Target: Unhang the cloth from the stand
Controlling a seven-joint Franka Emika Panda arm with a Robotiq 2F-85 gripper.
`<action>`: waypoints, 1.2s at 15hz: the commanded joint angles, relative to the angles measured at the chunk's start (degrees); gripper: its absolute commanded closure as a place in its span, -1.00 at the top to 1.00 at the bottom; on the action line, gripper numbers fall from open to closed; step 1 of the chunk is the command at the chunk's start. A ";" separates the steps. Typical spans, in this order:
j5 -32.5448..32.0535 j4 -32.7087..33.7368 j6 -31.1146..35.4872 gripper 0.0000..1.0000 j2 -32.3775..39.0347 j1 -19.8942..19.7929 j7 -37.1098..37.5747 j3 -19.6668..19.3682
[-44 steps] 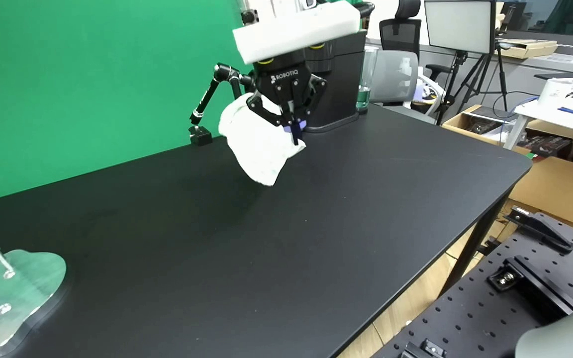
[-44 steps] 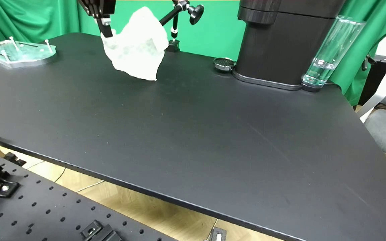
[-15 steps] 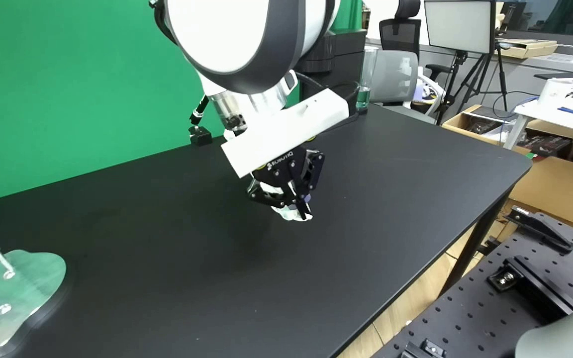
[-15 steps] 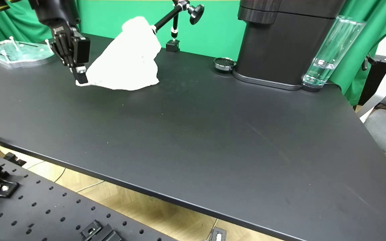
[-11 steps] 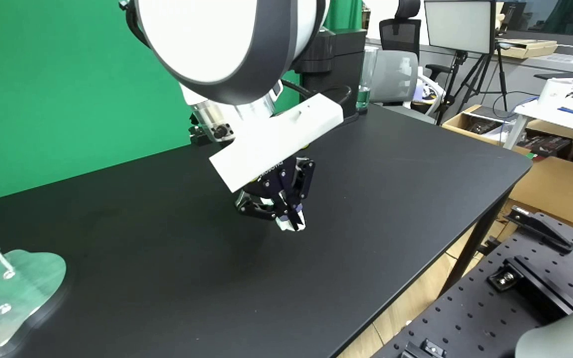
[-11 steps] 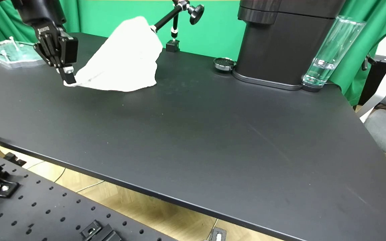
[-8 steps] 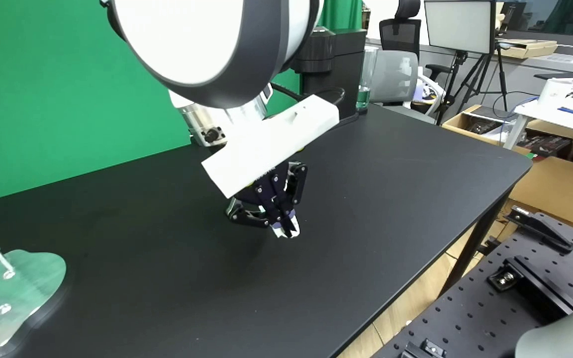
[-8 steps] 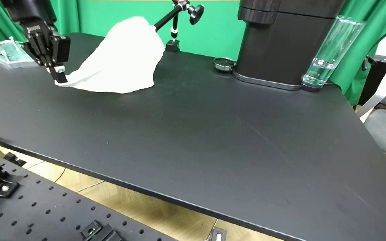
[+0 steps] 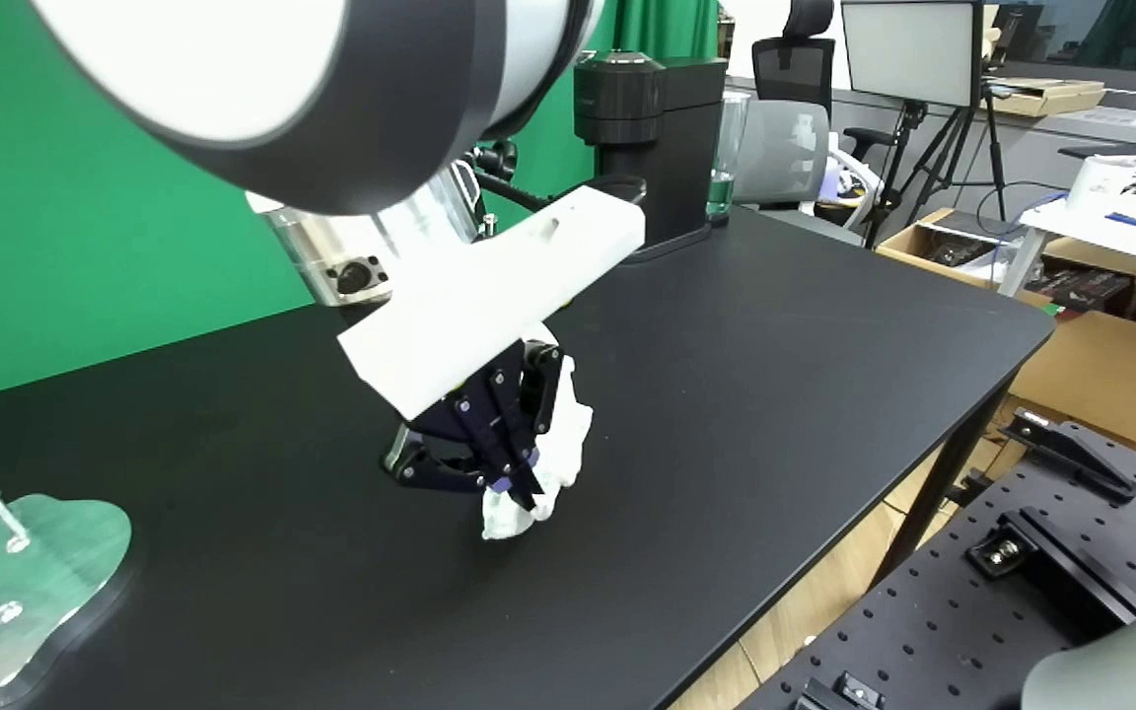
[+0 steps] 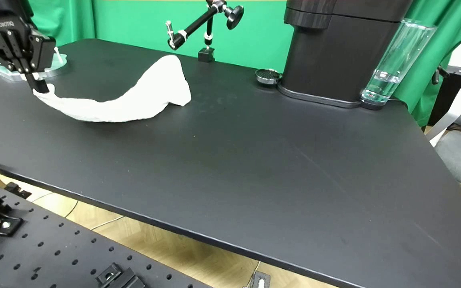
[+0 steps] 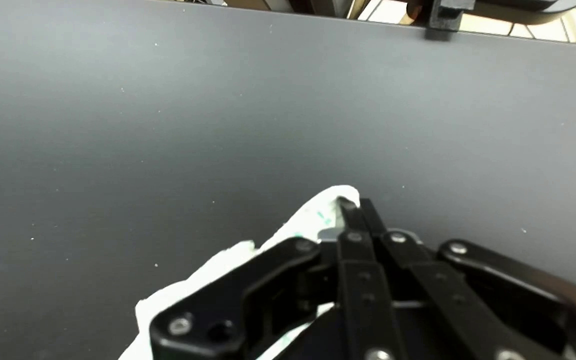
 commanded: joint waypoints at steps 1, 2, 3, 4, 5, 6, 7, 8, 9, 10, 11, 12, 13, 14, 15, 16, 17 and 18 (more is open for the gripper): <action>-2.09 -0.70 0.89 -0.99 -2.38 -1.08 2.02 -2.25; -2.85 -0.61 1.10 -0.99 -2.60 -1.49 2.42 -2.92; -4.35 -0.49 1.53 -0.99 -2.82 -1.98 3.29 -3.74; -5.48 -0.31 1.98 -0.99 -3.00 -2.55 3.94 -4.48; -7.11 -0.10 2.59 -0.99 -3.11 -3.27 5.20 -5.36; -8.75 0.18 3.13 -0.99 -3.18 -3.99 6.31 -6.17; -10.02 0.58 3.11 -0.99 -3.17 -4.66 7.24 -6.83; -10.66 0.93 2.94 -0.46 -3.19 -5.33 7.60 -7.41; -11.32 1.18 2.81 -0.45 -3.26 -5.86 8.13 -7.83; -11.82 1.31 2.82 -0.31 -3.44 -6.39 8.59 -8.19; -12.24 1.53 2.73 -0.19 -3.62 -6.77 9.13 -8.43; -12.47 1.68 2.77 -0.03 -3.90 -7.13 9.64 -8.66; -12.91 1.83 2.78 0.09 -4.20 -7.41 10.33 -8.81; -13.23 2.01 2.74 0.21 -4.48 -7.65 10.99 -8.92; -13.23 2.21 2.63 0.37 -4.87 -7.85 11.52 -9.02; -13.07 2.35 2.48 0.49 -5.21 -8.04 11.69 -9.01; -12.78 2.54 2.10 0.65 -5.56 -8.23 11.95 -8.95; -11.83 2.68 1.70 0.77 -5.89 -8.41 11.45 -8.83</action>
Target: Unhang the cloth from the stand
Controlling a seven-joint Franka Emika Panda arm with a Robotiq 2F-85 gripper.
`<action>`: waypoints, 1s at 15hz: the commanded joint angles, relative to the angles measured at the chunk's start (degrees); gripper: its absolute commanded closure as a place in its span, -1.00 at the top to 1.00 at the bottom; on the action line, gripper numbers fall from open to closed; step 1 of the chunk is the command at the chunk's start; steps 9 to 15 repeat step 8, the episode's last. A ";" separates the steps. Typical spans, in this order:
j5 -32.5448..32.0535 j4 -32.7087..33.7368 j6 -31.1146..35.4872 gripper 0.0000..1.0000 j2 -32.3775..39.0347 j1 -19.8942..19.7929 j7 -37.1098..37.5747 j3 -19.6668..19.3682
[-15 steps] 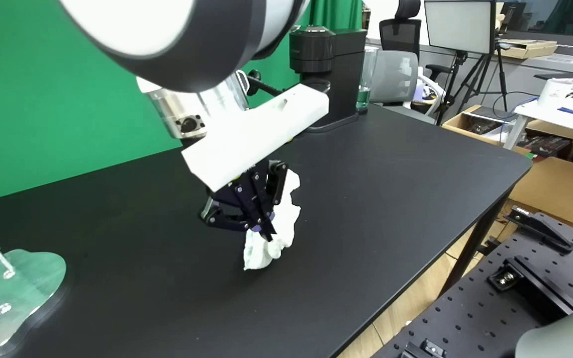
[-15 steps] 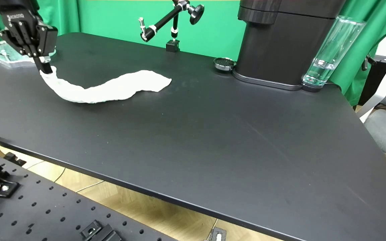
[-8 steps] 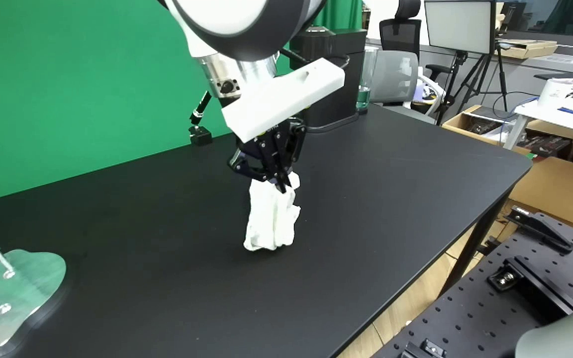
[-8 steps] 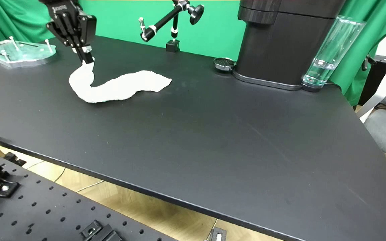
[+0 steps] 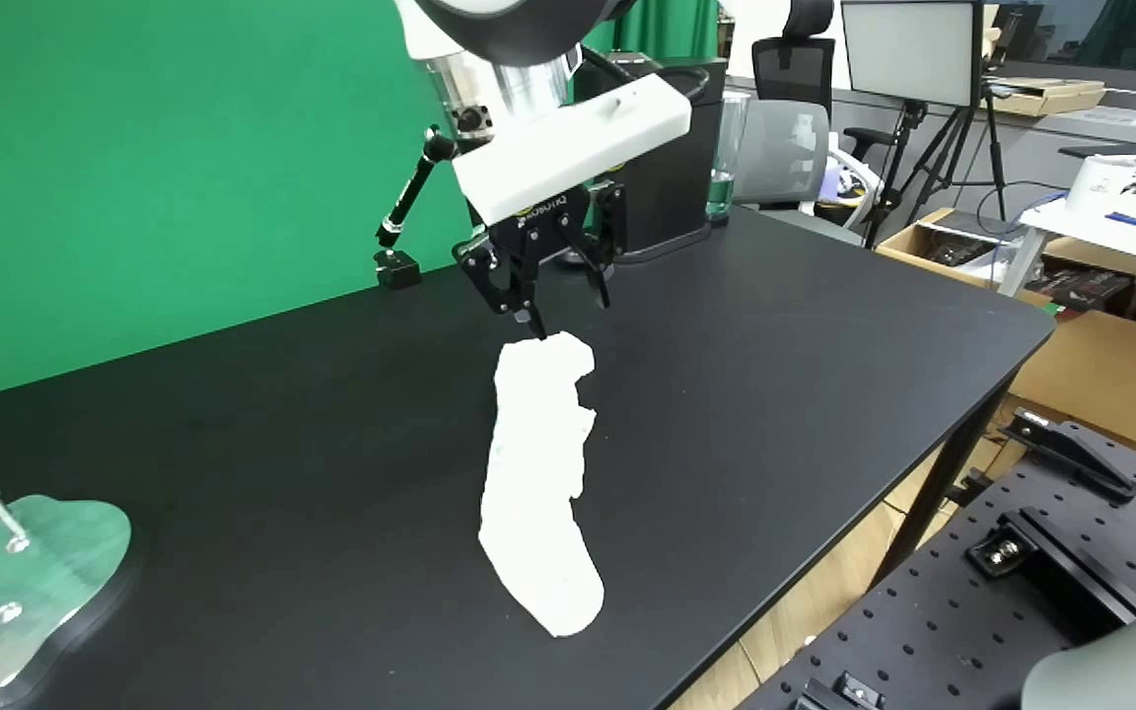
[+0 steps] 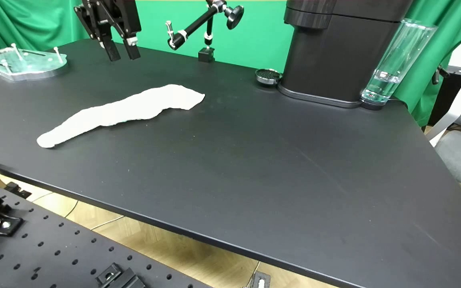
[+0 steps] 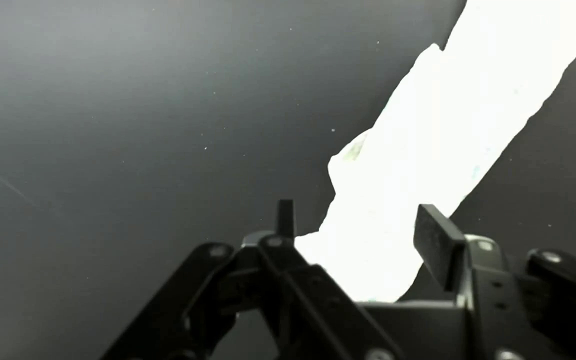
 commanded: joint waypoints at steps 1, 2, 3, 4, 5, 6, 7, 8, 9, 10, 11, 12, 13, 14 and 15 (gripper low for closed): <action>0.41 0.58 -1.79 0.89 -2.09 -0.60 1.81 0.23; 0.17 0.68 -2.06 0.98 -2.35 -0.71 1.92 0.29; -0.08 0.70 -2.29 1.00 -2.65 -0.83 1.91 0.33; -0.07 0.73 -2.49 1.00 -2.91 -0.91 1.95 0.39; -0.16 0.68 -2.58 1.00 -3.22 -0.99 1.95 0.44; -0.20 0.65 -2.57 1.00 -3.46 -1.06 1.88 0.50; -0.45 0.54 -2.30 1.00 -3.73 -1.10 1.81 0.57; -0.30 0.56 -2.42 1.00 -3.90 -1.12 1.18 0.64; -0.30 0.56 -2.42 1.00 -3.90 -1.12 1.18 0.64; -0.30 0.56 -2.42 1.00 -3.90 -1.12 1.18 0.64; -0.30 0.56 -2.42 1.00 -3.90 -1.12 1.18 0.64; -0.30 0.56 -2.42 1.00 -3.90 -1.12 1.18 0.64; -0.30 0.56 -2.42 1.00 -3.90 -1.12 1.18 0.64; -0.30 0.56 -2.42 1.00 -3.90 -1.12 1.18 0.64; -0.30 0.56 -2.42 1.00 -3.90 -1.12 1.18 0.64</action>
